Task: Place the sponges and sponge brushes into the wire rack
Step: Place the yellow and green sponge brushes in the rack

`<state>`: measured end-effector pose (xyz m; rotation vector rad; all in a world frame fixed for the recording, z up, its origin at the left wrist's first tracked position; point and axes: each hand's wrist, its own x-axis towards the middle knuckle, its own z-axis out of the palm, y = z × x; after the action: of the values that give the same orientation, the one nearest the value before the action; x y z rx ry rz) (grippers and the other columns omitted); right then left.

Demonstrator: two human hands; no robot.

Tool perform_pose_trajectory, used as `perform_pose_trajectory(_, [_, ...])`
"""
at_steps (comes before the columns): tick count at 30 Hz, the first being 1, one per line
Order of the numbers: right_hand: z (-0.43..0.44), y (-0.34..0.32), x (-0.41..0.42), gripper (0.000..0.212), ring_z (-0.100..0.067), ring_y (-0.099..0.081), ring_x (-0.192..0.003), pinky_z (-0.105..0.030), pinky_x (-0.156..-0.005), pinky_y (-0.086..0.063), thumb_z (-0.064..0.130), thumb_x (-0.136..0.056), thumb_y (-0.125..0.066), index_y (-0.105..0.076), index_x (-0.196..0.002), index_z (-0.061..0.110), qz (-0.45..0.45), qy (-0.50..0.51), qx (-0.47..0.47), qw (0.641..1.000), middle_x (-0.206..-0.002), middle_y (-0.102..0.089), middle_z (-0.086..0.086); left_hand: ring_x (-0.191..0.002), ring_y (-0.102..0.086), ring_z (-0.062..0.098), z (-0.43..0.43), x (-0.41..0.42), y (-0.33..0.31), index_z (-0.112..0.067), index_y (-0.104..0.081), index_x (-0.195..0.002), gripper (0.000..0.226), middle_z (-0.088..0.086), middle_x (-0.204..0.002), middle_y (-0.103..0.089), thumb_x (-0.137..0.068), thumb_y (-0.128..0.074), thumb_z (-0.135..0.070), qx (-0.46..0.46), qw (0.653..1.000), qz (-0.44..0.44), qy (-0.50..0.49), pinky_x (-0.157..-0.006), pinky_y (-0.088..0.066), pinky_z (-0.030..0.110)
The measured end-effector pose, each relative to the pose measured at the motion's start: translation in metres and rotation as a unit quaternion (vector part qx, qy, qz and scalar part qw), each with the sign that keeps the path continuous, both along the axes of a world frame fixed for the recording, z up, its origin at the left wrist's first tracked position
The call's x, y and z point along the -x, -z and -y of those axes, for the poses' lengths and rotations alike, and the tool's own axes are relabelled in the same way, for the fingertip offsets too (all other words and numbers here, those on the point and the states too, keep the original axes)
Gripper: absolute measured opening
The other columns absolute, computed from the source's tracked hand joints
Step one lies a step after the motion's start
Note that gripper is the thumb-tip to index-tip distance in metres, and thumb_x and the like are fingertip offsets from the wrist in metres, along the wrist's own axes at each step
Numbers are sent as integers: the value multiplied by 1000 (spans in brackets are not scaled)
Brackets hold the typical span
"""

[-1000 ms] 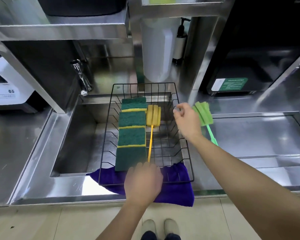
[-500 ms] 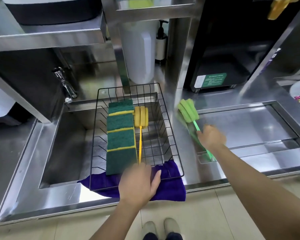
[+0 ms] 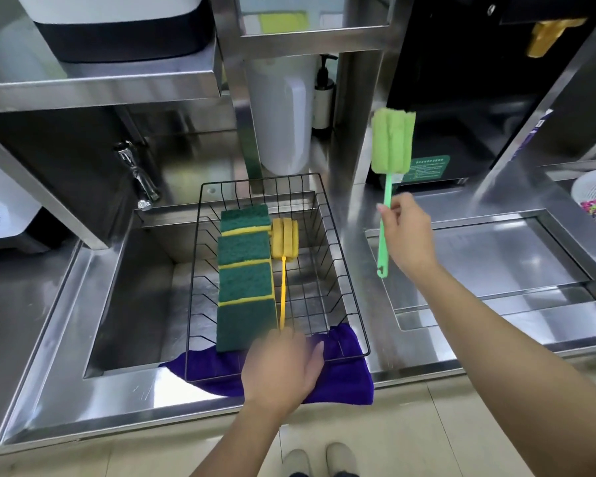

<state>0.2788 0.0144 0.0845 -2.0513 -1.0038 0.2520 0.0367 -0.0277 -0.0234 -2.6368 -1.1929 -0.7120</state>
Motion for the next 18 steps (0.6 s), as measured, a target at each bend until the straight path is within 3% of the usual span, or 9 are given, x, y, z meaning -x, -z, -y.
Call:
perform_pose_trajectory(3, [-13,-16,23,22,-22,-51,-74,-41,-76,-47,23,-93,-53,-54,-95,1,-55,-31,-46,997,-69,-50,4,-55,-52,22,0,0,1,-13,-61,-66,46,2,-61,-55,-92,-41,-44,1,1000,-4,-2,-49,-42,31])
perform_pose_trajectory(5, [-18,-16,41,18,-22,-53,-69,-41,-71,-50,24,-93,-54,-53,-89,6,-81,-69,-29,994,-66,-48,7,-56,-53,22,0,0,1,-13,-62,-67,45,1,-62,-55,-91,-42,-44,3,1000,0,-4,-50,-42,31])
perform_pose_trajectory(7, [-20,-7,58,20,-20,-58,-57,-36,-57,-52,26,-93,-53,-52,-88,7,-87,-114,40,989,-66,-52,2,-56,-52,22,0,0,2,-13,-62,-66,45,1,-61,-55,-91,-42,-44,4,1000,4,-7,-50,-42,32])
perform_pose_trajectory(10, [-20,18,81,22,-3,-50,-28,-20,-36,-43,27,-95,-50,-52,-93,6,-116,-157,151,969,-68,-57,-5,-55,-52,21,0,1,4,-13,-62,-66,45,1,-61,-55,-91,-42,-44,2,1000,5,-11,-50,-41,32])
perform_pose_trajectory(15, [-21,49,95,22,-13,-54,-38,-24,-43,-46,24,-96,-47,-52,-95,2,-134,-151,230,952,-71,-61,-13,-56,-52,20,0,0,4,-13,-63,-67,46,0,-62,-56,-92,-41,-45,7,1000,7,-14,-50,-41,31])
perform_pose_trajectory(18, [-29,56,95,21,-13,-57,-40,-25,-51,-50,21,-96,-48,-53,-90,2,-140,-145,260,944,-49,-60,-7,-56,-52,20,1,0,4,-13,-63,-68,46,0,-62,-56,-93,-41,-45,1,1000,12,-12,-50,-40,31])
